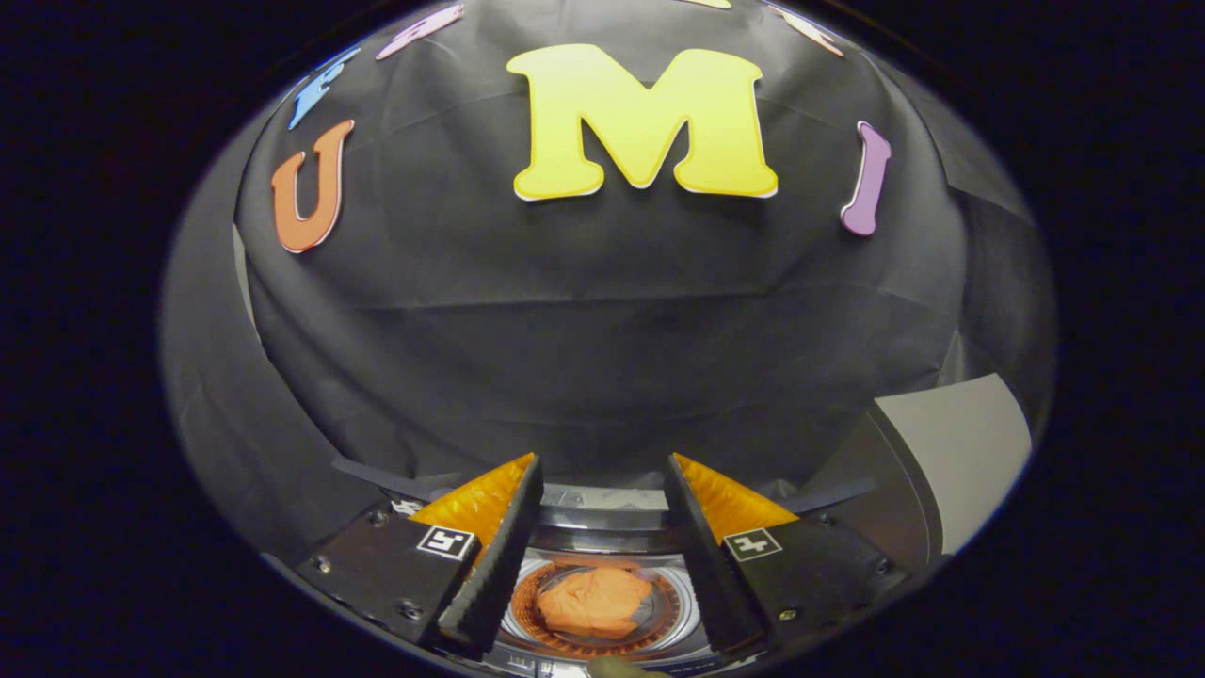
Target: Put the clothes into the washing machine and then close the washing machine lid.
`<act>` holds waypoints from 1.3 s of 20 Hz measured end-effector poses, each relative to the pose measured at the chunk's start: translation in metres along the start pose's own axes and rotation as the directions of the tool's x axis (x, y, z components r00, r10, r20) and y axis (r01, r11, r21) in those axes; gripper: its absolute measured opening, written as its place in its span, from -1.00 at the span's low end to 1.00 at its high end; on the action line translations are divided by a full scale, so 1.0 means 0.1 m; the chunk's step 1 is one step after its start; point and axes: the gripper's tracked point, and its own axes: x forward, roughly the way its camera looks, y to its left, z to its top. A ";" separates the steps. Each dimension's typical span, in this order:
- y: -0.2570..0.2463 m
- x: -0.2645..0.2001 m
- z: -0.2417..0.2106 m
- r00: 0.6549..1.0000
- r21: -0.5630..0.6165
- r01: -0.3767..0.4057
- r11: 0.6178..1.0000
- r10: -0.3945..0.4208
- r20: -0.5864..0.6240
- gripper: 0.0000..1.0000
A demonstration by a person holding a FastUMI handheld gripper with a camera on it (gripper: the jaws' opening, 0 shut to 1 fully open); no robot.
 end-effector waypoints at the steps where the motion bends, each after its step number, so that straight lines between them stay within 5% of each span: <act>1: 0.01 -0.04 -0.04 1.000 0.001 -0.002 1.000 0.002 -0.003 0.64; 18: 0.03 -0.37 -0.54 0.999 -0.035 -0.029 0.999 0.028 -0.029 0.63; 26: -0.01 -0.45 -1.15 0.985 -0.064 -0.054 0.996 0.043 -0.167 0.68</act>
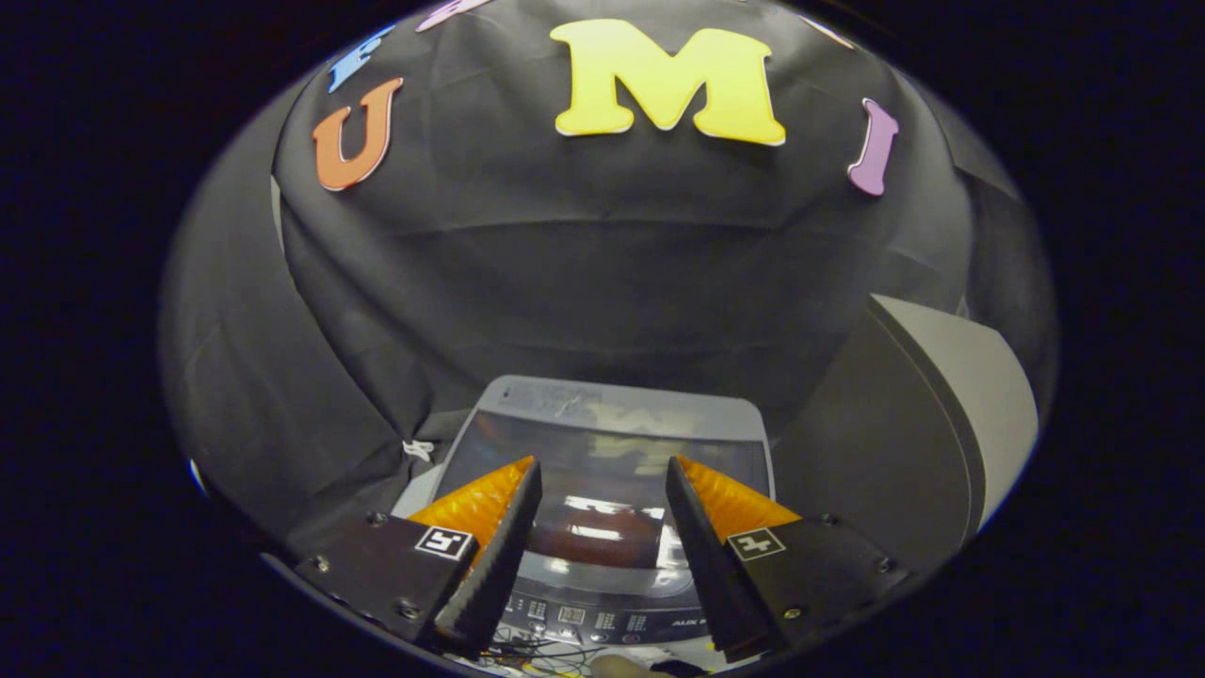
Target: Put the clothes into the washing machine and then close the washing machine lid.
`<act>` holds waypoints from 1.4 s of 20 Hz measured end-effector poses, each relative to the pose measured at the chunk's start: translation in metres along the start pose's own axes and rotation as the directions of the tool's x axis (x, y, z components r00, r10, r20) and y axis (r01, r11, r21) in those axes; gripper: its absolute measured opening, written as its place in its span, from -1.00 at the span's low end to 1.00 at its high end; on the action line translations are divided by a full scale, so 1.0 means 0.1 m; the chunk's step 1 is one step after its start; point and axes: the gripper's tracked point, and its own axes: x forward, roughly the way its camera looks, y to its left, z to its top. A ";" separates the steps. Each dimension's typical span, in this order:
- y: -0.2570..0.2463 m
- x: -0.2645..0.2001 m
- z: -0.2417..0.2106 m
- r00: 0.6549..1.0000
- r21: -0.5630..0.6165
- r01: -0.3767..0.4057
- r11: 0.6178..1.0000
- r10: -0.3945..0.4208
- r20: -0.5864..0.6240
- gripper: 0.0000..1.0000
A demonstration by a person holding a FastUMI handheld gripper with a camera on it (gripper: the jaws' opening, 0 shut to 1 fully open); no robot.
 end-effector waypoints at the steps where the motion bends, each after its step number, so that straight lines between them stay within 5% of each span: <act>1: -0.01 0.00 -0.05 1.000 0.001 -0.002 1.000 0.002 -0.012 0.68; 11: -0.05 -0.19 -0.08 0.998 -0.072 -0.064 0.995 0.064 -0.005 0.68; 17: -0.33 -1.10 0.25 0.978 -0.087 -0.082 0.993 0.097 0.187 0.68; 21: -0.77 -2.25 0.58 0.915 -0.088 -0.035 0.996 0.067 0.398 0.69; 23: -1.04 -2.77 0.63 0.868 -0.081 0.026 0.996 0.018 0.496 0.90; 26: -1.32 -3.42 0.62 0.814 -0.071 0.049 0.996 0.001 0.581 1.00; 28: -1.60 -3.62 0.49 0.808 -0.027 0.063 0.998 -0.035 0.588 1.00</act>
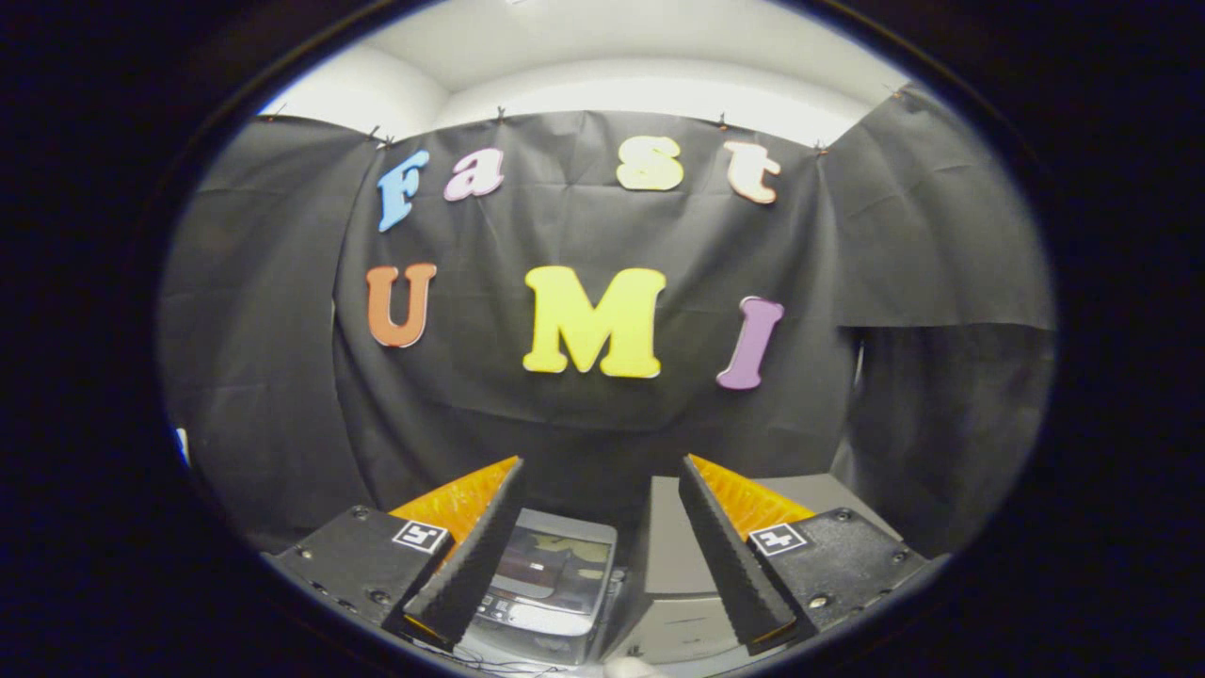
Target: Put the clothes into the washing machine and then close the washing machine lid.
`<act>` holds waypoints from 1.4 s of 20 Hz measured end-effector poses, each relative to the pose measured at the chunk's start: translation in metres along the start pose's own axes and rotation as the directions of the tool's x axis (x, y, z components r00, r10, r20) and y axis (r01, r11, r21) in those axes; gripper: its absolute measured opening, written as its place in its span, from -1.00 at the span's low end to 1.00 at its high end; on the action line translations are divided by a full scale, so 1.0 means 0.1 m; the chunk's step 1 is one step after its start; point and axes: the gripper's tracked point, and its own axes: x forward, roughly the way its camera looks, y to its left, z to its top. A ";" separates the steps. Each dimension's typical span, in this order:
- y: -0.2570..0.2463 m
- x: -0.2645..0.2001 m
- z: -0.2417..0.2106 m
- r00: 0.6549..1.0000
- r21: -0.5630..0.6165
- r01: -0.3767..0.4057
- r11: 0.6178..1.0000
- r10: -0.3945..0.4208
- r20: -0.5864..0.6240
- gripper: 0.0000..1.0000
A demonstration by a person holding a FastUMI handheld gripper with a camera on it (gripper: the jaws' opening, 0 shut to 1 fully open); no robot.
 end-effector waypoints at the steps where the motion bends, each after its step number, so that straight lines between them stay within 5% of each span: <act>1: -0.16 -0.09 -0.01 1.000 0.030 0.018 0.999 -0.019 0.004 1.00; 7: -1.18 -0.67 -0.46 0.995 0.066 0.097 0.993 -0.098 0.020 1.00; 12: -1.84 -1.20 -1.37 0.984 0.102 0.171 0.980 -0.163 -0.075 1.00; 14: -1.94 -1.39 -1.72 0.982 0.156 0.170 0.973 -0.153 -0.115 1.00; 18: -2.09 -1.69 -2.34 0.968 0.080 0.177 0.981 -0.159 -0.192 0.99; 28: -2.20 -1.81 -2.47 0.968 0.012 0.134 0.991 -0.128 -0.214 0.99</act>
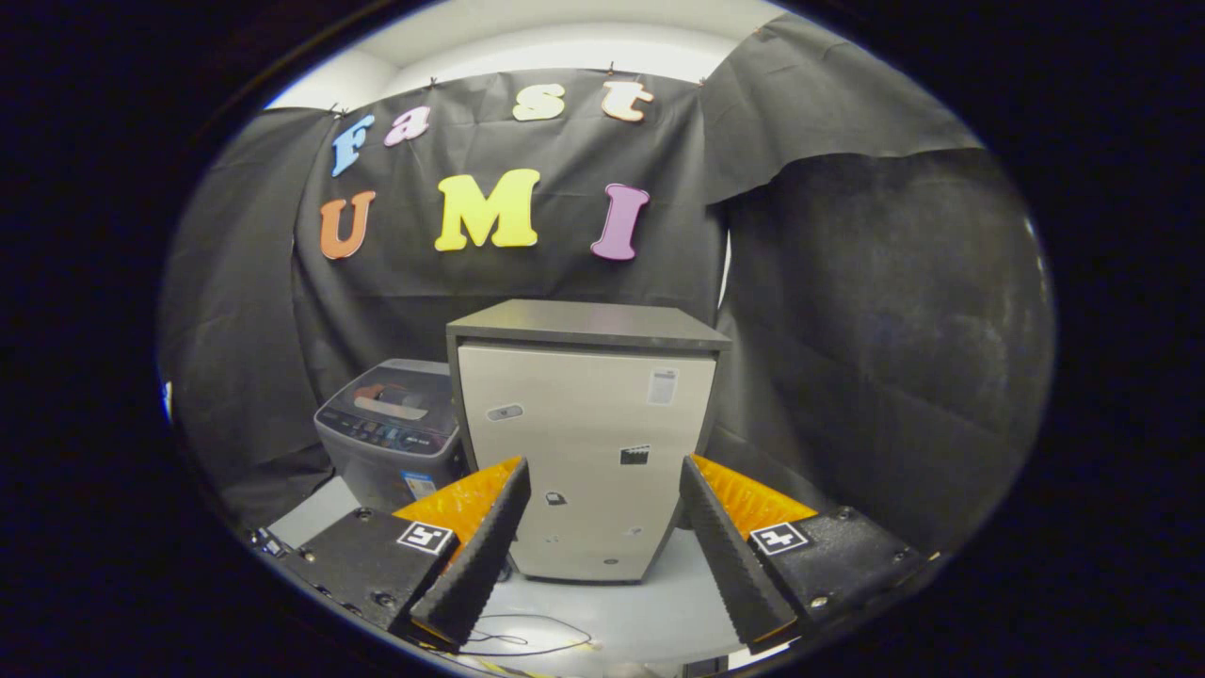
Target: Put the clothes into the washing machine and then close the washing machine lid.
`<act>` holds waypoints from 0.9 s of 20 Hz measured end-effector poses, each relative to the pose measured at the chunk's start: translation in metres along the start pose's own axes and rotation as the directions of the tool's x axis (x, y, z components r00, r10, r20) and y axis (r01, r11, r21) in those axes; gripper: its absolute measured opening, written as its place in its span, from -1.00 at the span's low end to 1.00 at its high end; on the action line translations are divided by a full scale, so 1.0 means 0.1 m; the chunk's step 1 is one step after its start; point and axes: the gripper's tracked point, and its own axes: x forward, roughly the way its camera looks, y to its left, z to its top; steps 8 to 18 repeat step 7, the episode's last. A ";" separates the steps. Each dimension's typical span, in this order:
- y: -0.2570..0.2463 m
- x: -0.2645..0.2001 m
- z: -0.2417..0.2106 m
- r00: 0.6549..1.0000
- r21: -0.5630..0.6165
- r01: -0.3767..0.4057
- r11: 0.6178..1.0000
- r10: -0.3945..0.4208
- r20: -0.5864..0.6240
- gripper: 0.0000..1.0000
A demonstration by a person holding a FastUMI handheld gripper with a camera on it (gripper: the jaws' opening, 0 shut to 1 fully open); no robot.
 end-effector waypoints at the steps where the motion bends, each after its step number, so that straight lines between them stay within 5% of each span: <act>1: 0.00 0.00 0.00 1.000 -0.008 -0.001 1.000 0.001 -0.002 0.99; 18: -0.05 0.01 0.05 1.000 -0.010 0.003 1.000 -0.004 -0.024 0.99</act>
